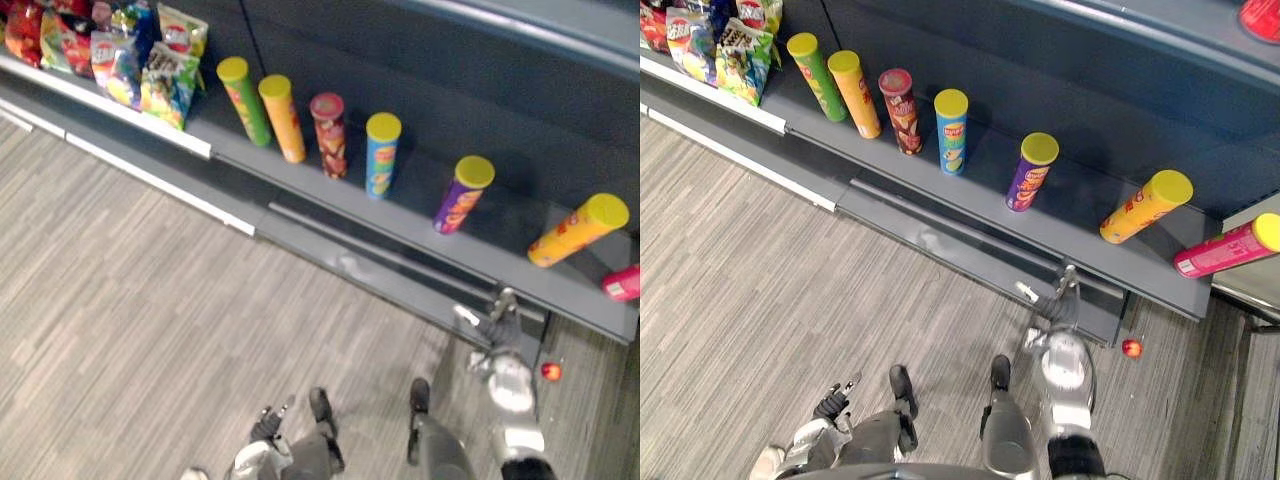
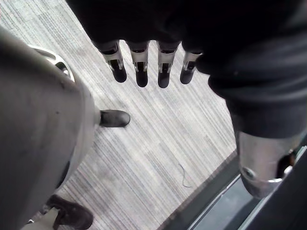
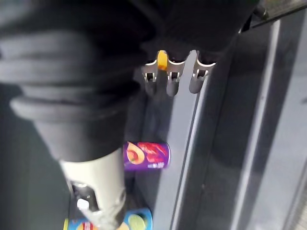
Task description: Put the gum and the chips on the shelf.
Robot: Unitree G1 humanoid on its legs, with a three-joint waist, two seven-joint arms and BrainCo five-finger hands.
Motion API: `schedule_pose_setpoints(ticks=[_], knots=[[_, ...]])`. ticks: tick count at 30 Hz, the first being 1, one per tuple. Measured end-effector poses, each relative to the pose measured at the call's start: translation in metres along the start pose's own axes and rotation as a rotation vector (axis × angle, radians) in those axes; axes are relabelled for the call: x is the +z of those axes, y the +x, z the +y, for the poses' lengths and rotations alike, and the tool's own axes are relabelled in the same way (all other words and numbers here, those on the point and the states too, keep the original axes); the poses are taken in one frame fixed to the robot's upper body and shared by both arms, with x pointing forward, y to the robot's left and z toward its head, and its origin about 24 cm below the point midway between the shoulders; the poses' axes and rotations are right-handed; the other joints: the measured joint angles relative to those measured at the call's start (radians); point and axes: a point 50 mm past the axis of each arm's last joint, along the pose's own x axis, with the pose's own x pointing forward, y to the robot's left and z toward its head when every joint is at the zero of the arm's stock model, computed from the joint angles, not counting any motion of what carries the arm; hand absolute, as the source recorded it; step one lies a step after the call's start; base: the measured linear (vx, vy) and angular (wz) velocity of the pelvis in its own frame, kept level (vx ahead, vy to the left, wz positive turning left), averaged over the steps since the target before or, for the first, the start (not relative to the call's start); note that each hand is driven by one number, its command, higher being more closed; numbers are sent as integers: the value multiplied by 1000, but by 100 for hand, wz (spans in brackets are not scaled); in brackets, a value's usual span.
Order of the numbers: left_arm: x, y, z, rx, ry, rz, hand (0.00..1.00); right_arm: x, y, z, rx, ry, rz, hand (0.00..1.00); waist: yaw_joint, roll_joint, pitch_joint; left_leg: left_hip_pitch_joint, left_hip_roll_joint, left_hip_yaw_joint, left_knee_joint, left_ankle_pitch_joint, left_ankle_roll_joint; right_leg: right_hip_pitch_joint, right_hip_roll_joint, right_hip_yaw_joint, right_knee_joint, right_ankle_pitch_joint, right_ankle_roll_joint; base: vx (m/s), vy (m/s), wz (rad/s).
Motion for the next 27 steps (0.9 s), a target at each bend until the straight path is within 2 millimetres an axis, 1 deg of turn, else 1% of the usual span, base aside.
schedule_pose_setpoints(ticks=[2,4,6,7,9,10,11,13,15,16,18,20,23,27], knots=[[-7,-2,8,25,0,17,0,-23,-23,4,84,1,97,0,-1,-8,-26,30,-4,4,-14,-6,-4,27,1,8,-16,3,2,69,25,-9],[-13,-4,13,41,-11,31,0,-44,-41,0,114,-9,192,0,-1,-12,-48,49,-5,5,-18,-12,-5,49,2,8,-28,3,2,64,9,-3],[-20,-7,20,63,-26,48,0,-77,-64,-11,119,-29,353,0,-1,-18,-80,78,-4,9,-34,-12,-6,72,6,7,-33,3,1,64,1,-4],[-22,-8,21,65,-22,51,0,-85,-70,-14,114,-32,393,0,-1,-19,-85,84,-3,9,-35,-13,-7,79,7,7,-34,3,1,62,-5,-2],[-26,-10,24,80,-29,62,0,-113,-92,-28,83,-41,554,0,0,-19,-99,112,-1,15,-35,-20,-8,106,8,7,-40,1,0,39,-7,-7],[-29,-10,26,85,-35,67,0,-119,-98,-32,67,-42,595,0,1,-19,-108,115,0,21,-35,-21,-8,106,9,9,-40,1,-1,18,-5,-17],[-34,-13,29,96,-41,79,0,-130,-108,-39,24,-22,666,0,2,-20,-124,121,1,30,-36,-24,-9,107,8,17,-40,0,-2,22,-5,-19],[-39,-15,33,112,-57,92,0,-137,-110,-48,-39,-6,706,0,-1,-20,-133,139,3,34,-37,-27,-10,124,8,20,-41,-3,-5,6,-6,-9],[-43,-16,33,120,-78,100,0,-147,-115,-61,-115,-1,782,0,8,-24,-149,158,5,30,-42,-36,-16,142,10,13,-42,-15,-11,-28,-9,7],[-44,-17,32,119,-82,105,0,-150,-117,-63,-130,1,804,0,12,-24,-150,163,6,29,-42,-36,-16,150,10,11,-42,-17,-13,-23,-7,9],[-48,-18,30,118,-94,118,0,-157,-127,-72,-191,1,868,0,26,-21,-166,166,5,28,-43,-37,-15,156,8,6,-42,-18,-12,-8,-3,7],[-52,-20,31,125,-110,123,0,-165,-143,-81,-268,26,953,0,29,-15,-174,170,3,23,-43,-36,-15,170,7,-7,-43,-18,-12,1,-2,13],[-55,-21,32,134,-143,124,0,-170,-155,-85,-310,42,1020,0,28,-12,-176,185,3,23,-43,-36,-15,187,7,-9,-44,-18,-12,0,-1,3],[-57,-22,32,126,-127,130,0,-171,-158,-86,-325,47,1035,0,29,-10,-193,186,1,10,-44,-36,-14,195,7,-21,-46,-20,-10,0,-4,7]])
